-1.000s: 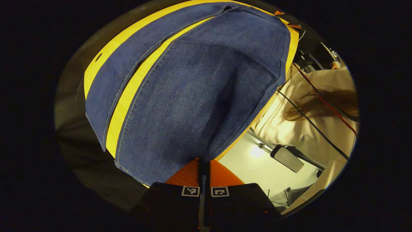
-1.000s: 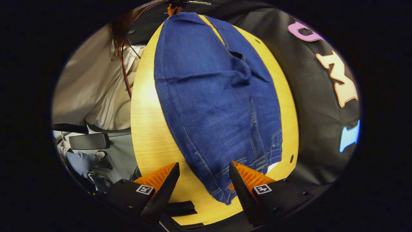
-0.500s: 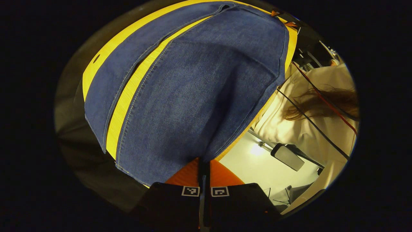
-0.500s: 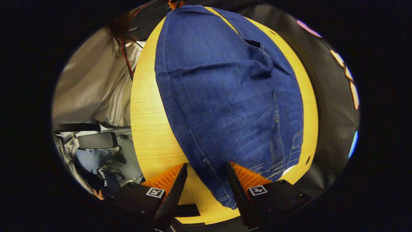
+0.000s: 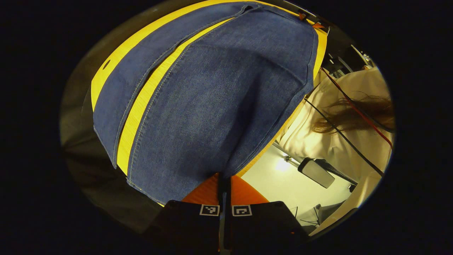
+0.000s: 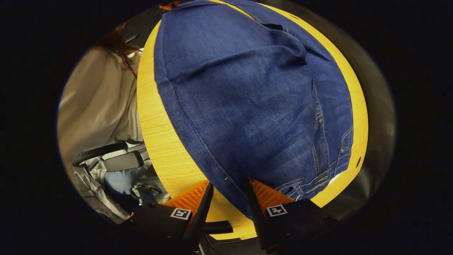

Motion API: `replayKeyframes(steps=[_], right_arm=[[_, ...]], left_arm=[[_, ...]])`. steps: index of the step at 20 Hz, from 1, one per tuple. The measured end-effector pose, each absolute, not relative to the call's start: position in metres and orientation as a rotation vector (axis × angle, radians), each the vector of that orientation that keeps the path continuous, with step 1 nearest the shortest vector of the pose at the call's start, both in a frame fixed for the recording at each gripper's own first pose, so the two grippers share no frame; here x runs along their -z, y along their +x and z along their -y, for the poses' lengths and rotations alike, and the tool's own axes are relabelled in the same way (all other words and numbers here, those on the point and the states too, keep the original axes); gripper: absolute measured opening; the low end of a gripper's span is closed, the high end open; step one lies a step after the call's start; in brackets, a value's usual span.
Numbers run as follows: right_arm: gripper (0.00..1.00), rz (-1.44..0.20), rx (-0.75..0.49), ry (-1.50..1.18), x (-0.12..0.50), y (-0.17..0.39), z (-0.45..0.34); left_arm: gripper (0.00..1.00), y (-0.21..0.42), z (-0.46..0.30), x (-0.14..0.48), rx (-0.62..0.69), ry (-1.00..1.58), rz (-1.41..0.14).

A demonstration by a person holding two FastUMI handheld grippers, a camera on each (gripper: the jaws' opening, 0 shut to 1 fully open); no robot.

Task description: Grasp the waist and the cuffs of the jeans and fold them to make the two legs overlap; first hold the waist and fold one-third of the jeans toward the cuffs, then hold the cuffs and fold the remaining one-third in the same direction to finish folding.

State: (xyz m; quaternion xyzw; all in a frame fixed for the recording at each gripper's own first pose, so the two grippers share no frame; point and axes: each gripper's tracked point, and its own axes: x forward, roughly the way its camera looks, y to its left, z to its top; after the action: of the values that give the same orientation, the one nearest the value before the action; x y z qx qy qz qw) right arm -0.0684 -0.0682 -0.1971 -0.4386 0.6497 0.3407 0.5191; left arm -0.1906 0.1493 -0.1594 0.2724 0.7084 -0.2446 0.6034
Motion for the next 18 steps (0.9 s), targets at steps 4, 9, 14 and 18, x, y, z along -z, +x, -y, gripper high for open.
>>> replayKeyframes(steps=[4,9,14,18], right_arm=[[0.43,-1.556,-0.798,-1.078,0.197,-0.062,0.067],[0.18,-1.406,-0.748,-1.184,0.200,-0.051,0.070],[0.03,-1.276,-0.729,-1.261,0.194,-0.052,0.068],[0.03,-1.267,-0.718,-1.228,0.187,-0.058,0.065]], left_arm=[[0.00,-0.190,-0.149,0.159,0.556,0.605,-1.632],[0.00,-0.191,-0.150,0.159,0.547,0.625,-1.594],[0.00,-0.190,-0.149,0.160,0.555,0.676,-1.547],[0.00,-0.192,-0.156,0.161,0.529,0.716,-1.520]])
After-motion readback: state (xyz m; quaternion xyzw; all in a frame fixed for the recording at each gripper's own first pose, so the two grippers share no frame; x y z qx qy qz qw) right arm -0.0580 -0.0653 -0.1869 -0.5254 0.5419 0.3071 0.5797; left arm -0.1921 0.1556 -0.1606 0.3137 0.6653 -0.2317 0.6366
